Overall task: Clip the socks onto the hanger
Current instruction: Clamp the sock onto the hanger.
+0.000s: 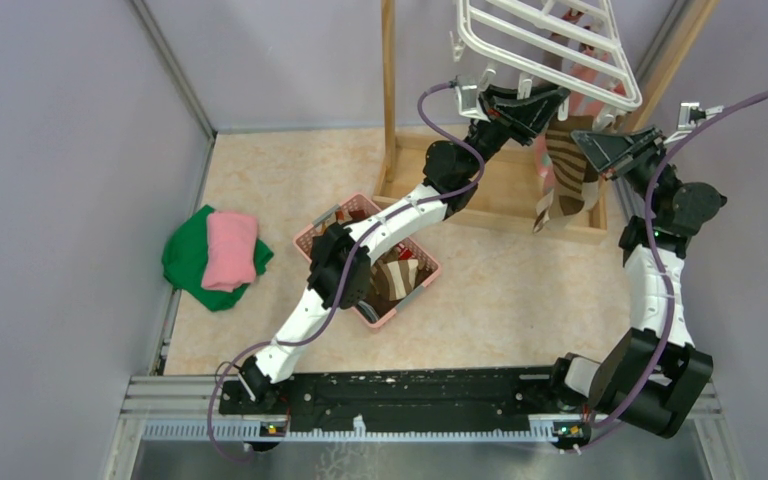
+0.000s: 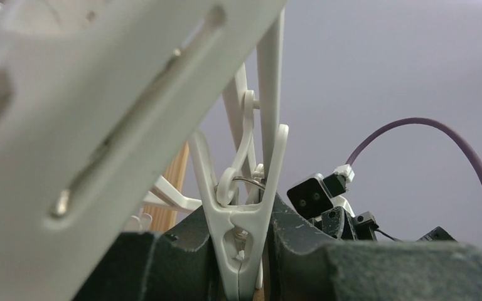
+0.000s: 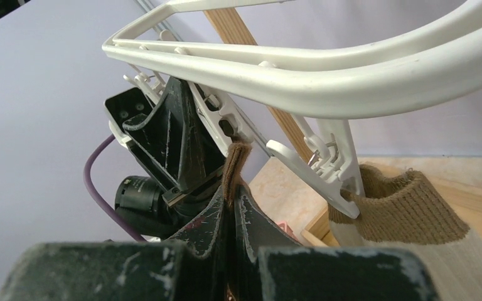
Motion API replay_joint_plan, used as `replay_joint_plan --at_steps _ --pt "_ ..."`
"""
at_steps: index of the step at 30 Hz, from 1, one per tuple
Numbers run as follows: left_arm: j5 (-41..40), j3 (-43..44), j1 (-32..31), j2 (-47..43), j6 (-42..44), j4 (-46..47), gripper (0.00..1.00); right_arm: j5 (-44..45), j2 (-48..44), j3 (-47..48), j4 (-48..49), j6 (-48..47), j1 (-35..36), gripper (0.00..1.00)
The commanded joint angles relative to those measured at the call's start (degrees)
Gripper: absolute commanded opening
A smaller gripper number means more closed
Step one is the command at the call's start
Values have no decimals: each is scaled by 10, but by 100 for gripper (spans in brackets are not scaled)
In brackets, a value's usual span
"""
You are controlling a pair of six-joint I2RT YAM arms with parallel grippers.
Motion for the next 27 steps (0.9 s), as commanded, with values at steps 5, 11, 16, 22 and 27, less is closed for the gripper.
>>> replay_joint_plan --at_steps 5,11,16,22,27 --pt "-3 10 2 -34 -13 26 3 32 2 35 9 -1 6 0" --pt "-2 12 2 -33 -16 25 3 41 9 41 31 0 7 0" --pt "-1 19 1 -30 -18 22 3 43 18 48 48 6 12 0" --pt "0 26 1 -27 -20 20 4 37 23 58 28 -13 33 0" --pt "0 26 1 -27 -19 19 4 39 20 55 16 -23 35 0"
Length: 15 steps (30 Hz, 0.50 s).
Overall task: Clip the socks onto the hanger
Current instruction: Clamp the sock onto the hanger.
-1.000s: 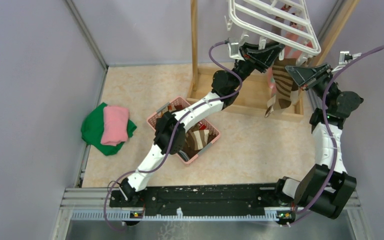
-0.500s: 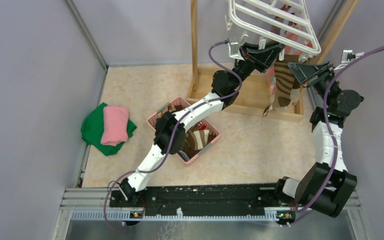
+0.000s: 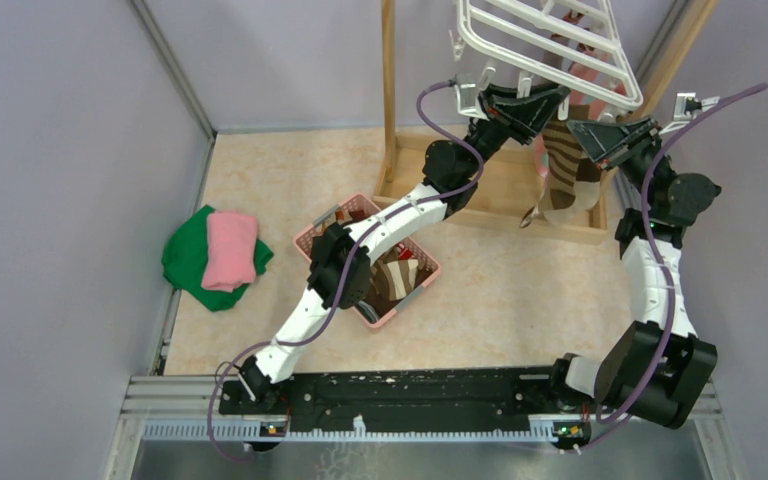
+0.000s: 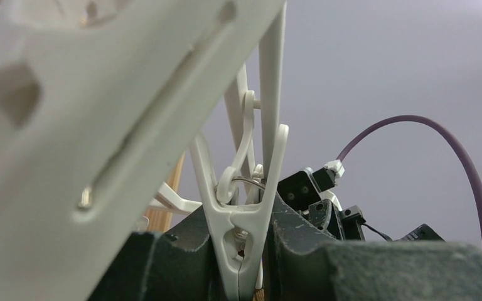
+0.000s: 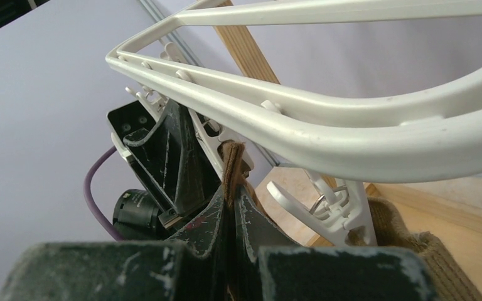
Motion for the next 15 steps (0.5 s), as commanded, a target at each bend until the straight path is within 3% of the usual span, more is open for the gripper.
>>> replay_joint_plan --at_steps 1,5,15 --pt "0 21 1 -28 -7 19 4 7 -5 28 9 -15 5 0" --pt "-2 21 1 -28 -8 19 8 8 -6 29 4 -20 4 0" --pt "-5 9 1 -34 -16 24 38 10 -7 33 -7 -29 4 0"
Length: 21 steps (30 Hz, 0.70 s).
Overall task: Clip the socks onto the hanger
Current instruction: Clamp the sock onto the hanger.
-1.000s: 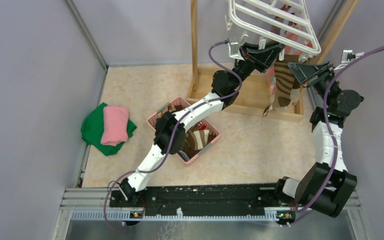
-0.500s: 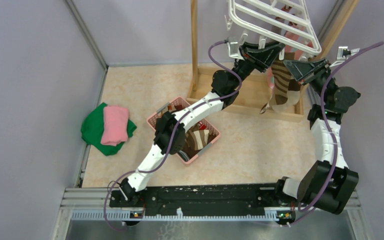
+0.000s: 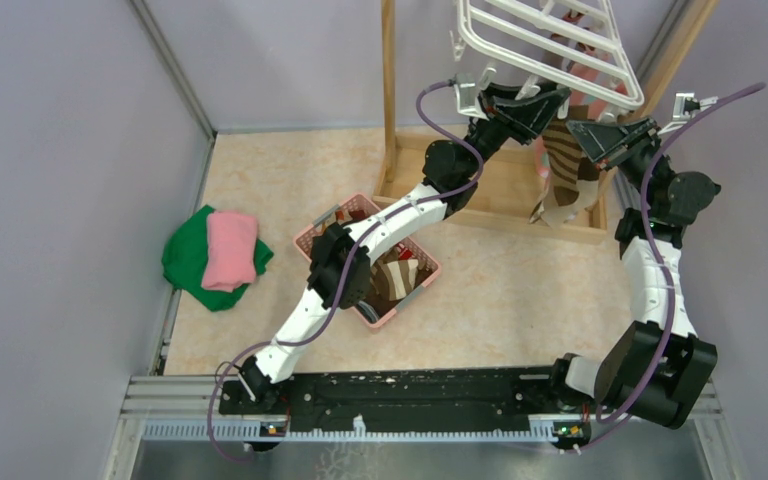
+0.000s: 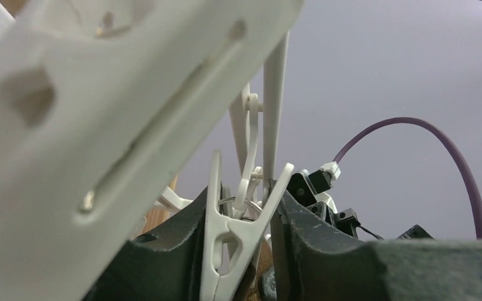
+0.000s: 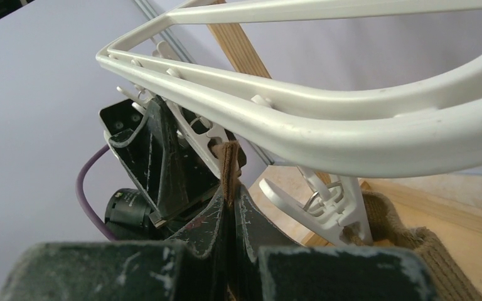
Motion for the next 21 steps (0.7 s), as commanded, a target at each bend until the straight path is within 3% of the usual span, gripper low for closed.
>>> replay_joint_plan --at_steps 1,8,14,18,21 --pt "-5 8 2 -35 -11 25 39 9 -7 33 8 -12 4 0" --pt "-4 4 2 -36 -13 27 51 9 -7 36 9 -12 5 0" --pt "-4 -19 2 -47 -15 36 74 5 -10 34 7 -17 4 0" --pt "-4 -90 3 -81 -13 64 94 -5 -20 30 -19 -48 3 13" --pt "-3 -173 4 -122 -1 93 98 -16 -30 21 -36 -72 -2 23"
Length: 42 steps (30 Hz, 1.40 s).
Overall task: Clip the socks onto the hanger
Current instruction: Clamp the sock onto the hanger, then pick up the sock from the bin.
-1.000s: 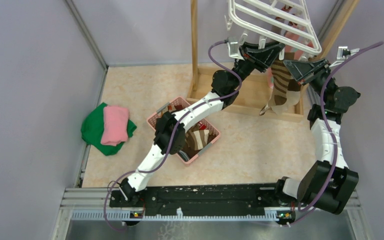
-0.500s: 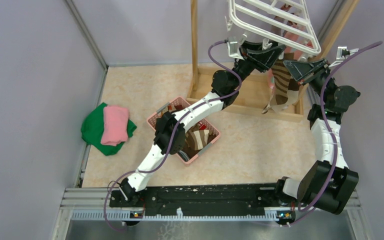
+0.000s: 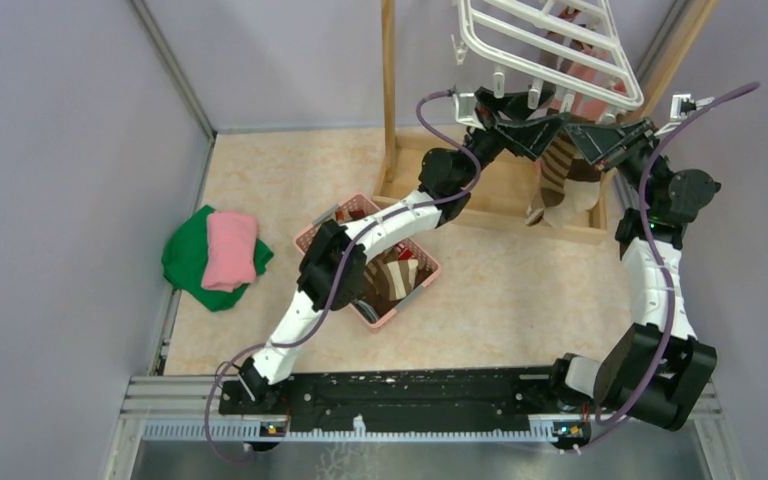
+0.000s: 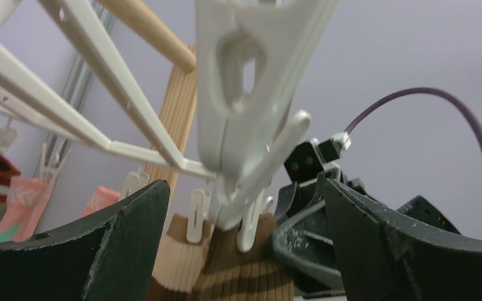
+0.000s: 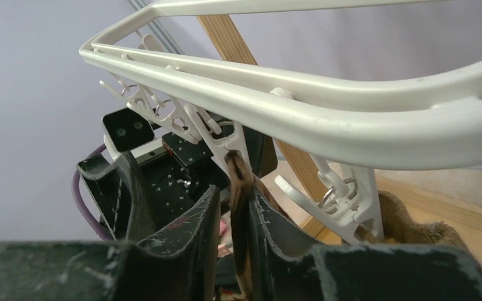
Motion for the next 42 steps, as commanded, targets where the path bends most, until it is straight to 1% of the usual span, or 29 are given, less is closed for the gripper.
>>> replay_joint_plan --at_steps 1,4,8,12,15,16,17,18,19,20,21,22,24,26,29,31,33,36,38,40,42 --pt "-2 -93 6 -92 12 73 98 -18 -31 19 -19 -51 -4 27" --pt "-3 -176 11 -132 18 98 98 -37 -46 7 -48 -87 -15 40" --pt "4 -276 14 -181 28 114 98 -81 -68 -13 -54 -110 -39 61" --pt "19 -376 18 -229 51 133 99 -147 -97 -23 -112 -184 -60 73" --pt "47 -455 21 -270 68 136 99 -205 -121 -27 -191 -275 -68 77" --pt "59 -482 23 -283 72 136 99 -222 -130 -25 -238 -316 -71 77" --pt "75 -511 25 -298 77 137 99 -240 -138 -19 -305 -376 -73 77" --pt "85 -539 27 -312 84 137 99 -253 -145 -7 -390 -458 -73 77" --pt "98 -570 29 -327 94 135 99 -256 -151 11 -558 -563 -72 78" --pt "109 -601 33 -343 104 130 99 -250 -155 37 -683 -692 -72 78" --pt "121 -629 38 -358 112 123 99 -247 -160 47 -764 -789 -72 79" --pt "133 -657 44 -373 118 110 99 -245 -167 46 -817 -856 -72 79" --pt "158 -718 60 -408 124 77 99 -239 -181 31 -884 -961 -73 80" --pt "181 -768 80 -441 129 37 99 -252 -188 7 -927 -1033 -72 80" --pt "203 -831 113 -494 151 -55 99 -261 -187 -19 -964 -1106 -73 80" --pt "206 -856 124 -537 186 -138 99 -252 -179 -18 -986 -1140 -73 80" --pt "200 -856 126 -580 256 -252 99 -235 -172 -15 -999 -1152 -72 80" --pt "168 -836 125 -625 312 -400 99 -217 -163 -16 -1008 -1155 -72 80" --pt "136 -820 123 -642 333 -472 97 -215 -158 -18 -1014 -1157 -73 80" --pt "117 -806 122 -652 354 -529 94 -211 -153 -16 -1023 -1165 -73 80" --pt "110 -798 122 -652 366 -558 87 -203 -148 -14 -1030 -1172 -72 80"
